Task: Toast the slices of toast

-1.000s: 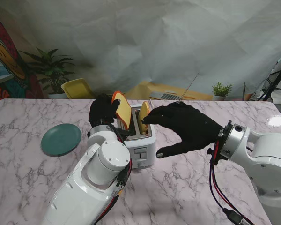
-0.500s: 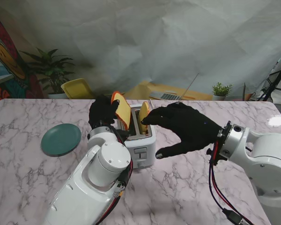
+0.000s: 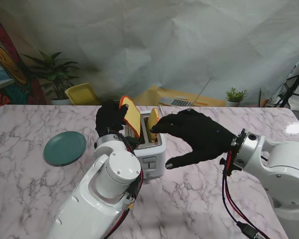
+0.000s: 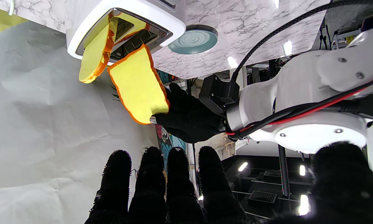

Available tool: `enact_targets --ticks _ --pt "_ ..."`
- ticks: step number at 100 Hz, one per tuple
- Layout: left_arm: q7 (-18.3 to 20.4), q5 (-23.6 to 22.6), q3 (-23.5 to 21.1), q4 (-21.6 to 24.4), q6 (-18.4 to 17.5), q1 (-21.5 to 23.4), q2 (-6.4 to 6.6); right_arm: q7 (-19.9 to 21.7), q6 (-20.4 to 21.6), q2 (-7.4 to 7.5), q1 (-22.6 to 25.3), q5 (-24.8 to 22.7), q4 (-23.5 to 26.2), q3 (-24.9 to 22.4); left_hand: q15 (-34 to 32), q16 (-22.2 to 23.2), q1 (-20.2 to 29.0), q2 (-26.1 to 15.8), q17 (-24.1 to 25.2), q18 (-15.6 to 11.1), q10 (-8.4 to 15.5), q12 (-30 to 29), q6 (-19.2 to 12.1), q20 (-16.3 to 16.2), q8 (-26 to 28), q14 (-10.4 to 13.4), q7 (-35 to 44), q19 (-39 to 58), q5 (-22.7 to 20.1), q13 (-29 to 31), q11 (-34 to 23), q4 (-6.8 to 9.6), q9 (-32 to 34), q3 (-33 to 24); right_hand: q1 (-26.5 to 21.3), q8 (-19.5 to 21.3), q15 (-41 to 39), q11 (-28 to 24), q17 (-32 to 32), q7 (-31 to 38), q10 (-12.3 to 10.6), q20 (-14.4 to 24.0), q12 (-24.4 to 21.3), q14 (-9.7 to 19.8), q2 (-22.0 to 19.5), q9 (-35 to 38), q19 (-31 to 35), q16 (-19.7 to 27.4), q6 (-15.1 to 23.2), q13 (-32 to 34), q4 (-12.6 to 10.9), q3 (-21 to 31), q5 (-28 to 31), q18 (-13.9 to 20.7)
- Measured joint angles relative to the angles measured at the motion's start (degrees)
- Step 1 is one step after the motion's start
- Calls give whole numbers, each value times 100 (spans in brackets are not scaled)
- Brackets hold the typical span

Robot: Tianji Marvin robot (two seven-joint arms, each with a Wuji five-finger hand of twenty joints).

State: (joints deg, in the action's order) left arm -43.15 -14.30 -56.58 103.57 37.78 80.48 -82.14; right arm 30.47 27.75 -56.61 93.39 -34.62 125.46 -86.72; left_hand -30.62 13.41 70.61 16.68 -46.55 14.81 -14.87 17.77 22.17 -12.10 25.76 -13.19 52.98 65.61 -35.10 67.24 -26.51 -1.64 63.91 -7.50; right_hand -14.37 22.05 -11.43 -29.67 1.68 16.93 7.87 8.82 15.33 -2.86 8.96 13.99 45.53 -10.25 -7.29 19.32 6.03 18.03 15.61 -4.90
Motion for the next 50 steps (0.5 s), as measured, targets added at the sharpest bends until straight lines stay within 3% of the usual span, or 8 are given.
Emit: enact_targets --ticks 50 --pt "-50 228 -49 -158 106 46 -71 -16 4 0 -3 -4 -48 6 27 -7 0 0 -2 40 -52 -1 55 7 0 -45 -22 -4 0 1 14 0 -3 -66 0 0 0 0 3 0 0 -1 0 1 0 0 0 0 0 0 0 0 0 0"
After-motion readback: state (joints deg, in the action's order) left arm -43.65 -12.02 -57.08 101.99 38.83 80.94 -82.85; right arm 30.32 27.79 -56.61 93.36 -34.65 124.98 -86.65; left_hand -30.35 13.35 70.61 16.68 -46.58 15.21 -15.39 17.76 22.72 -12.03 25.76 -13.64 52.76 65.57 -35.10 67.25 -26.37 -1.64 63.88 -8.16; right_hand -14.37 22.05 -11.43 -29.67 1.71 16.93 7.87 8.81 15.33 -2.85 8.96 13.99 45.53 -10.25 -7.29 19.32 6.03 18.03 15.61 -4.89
